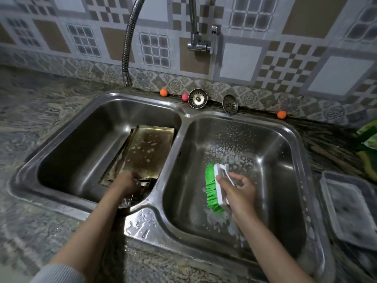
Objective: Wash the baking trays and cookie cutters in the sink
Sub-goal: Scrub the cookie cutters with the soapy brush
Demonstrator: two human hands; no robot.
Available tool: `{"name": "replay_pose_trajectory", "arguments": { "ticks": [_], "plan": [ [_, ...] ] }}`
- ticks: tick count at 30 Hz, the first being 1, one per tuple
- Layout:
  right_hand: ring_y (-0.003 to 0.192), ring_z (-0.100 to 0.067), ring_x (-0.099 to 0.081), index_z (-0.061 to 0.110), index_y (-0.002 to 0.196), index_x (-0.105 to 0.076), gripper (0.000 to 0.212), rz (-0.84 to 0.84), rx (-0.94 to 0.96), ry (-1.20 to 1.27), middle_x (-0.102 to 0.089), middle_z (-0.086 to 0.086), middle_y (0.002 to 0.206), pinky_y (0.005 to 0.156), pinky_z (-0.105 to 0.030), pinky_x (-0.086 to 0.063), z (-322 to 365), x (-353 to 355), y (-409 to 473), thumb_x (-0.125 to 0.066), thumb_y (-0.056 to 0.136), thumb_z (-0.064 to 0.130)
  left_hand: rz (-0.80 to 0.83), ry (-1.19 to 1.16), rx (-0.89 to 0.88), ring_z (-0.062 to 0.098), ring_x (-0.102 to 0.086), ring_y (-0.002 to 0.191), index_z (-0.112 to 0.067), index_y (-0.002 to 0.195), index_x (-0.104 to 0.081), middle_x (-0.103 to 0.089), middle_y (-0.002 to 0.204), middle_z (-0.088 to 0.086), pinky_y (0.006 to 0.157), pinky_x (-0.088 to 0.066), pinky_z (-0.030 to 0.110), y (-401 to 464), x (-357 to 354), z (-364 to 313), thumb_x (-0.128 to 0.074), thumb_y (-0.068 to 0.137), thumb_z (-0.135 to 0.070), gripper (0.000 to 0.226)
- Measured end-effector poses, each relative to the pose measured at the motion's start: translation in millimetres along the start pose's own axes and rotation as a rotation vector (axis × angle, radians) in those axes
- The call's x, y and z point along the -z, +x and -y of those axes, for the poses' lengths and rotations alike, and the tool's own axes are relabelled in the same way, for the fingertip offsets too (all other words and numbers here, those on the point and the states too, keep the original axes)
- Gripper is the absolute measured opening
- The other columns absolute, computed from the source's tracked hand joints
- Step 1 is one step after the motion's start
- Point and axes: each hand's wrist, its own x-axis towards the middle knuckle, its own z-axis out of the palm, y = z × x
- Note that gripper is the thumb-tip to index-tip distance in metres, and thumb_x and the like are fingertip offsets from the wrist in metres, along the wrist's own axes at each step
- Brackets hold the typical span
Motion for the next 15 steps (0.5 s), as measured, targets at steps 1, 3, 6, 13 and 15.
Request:
{"name": "replay_pose_trajectory", "arguments": {
  "ticks": [1,3,6,13,15],
  "plan": [
    [0.084,-0.031,-0.069,0.017,0.086,-0.061,0.029,-0.002,0.004,-0.006,-0.070,-0.017,0.094,0.067,-0.032,-0.054,-1,0,-1,-0.083,0.070,0.010,0.009,0.008,0.003,0.024,-0.057,0.112,-0.015,0.124,-0.060,-0.061,0.126,0.009,0.079,-0.039,0.023,-1,1,-2,-0.068,0.084,-0.021,0.041],
    [0.085,-0.030,-0.069,0.019,0.084,-0.060,0.029,0.002,0.008,-0.018,-0.070,-0.015,0.094,0.073,-0.038,-0.056,-1,1,-5,-0.084,0.069,0.010,-0.048,-0.029,-0.023,0.027,-0.056,0.115,-0.014,0.128,-0.056,-0.060,0.128,0.011,0.086,-0.043,0.027,-5,4,-9,-0.065,0.087,-0.028,0.044],
    [0.085,-0.028,-0.069,0.018,0.086,-0.061,0.029,0.014,0.014,-0.034,-0.069,-0.008,0.092,0.078,-0.046,-0.058,0,7,-12,-0.084,0.069,0.010,-0.195,-0.206,-0.147,0.028,-0.047,0.128,-0.011,0.142,-0.039,-0.047,0.142,0.012,0.103,-0.041,0.038,-20,4,-29,-0.056,0.091,-0.040,0.061],
    [0.084,-0.015,-0.067,0.020,0.088,-0.064,0.033,0.075,0.198,-0.166,-0.070,-0.001,0.092,0.068,-0.028,-0.049,9,73,-37,-0.086,0.065,0.011,-0.129,0.116,-0.390,0.022,0.007,0.148,-0.013,0.152,0.004,0.016,0.159,0.005,0.116,-0.005,0.052,-54,-31,-73,-0.038,0.093,-0.056,0.084],
    [0.084,-0.015,-0.067,0.023,0.086,-0.063,0.033,0.057,0.244,-0.251,-0.070,-0.001,0.091,0.066,-0.028,-0.050,10,104,-46,-0.087,0.065,0.012,-0.180,0.209,-0.396,0.024,0.007,0.148,-0.009,0.151,0.007,0.017,0.159,0.008,0.116,-0.006,0.052,-54,-39,-73,-0.036,0.092,-0.059,0.089]
  ]
}}
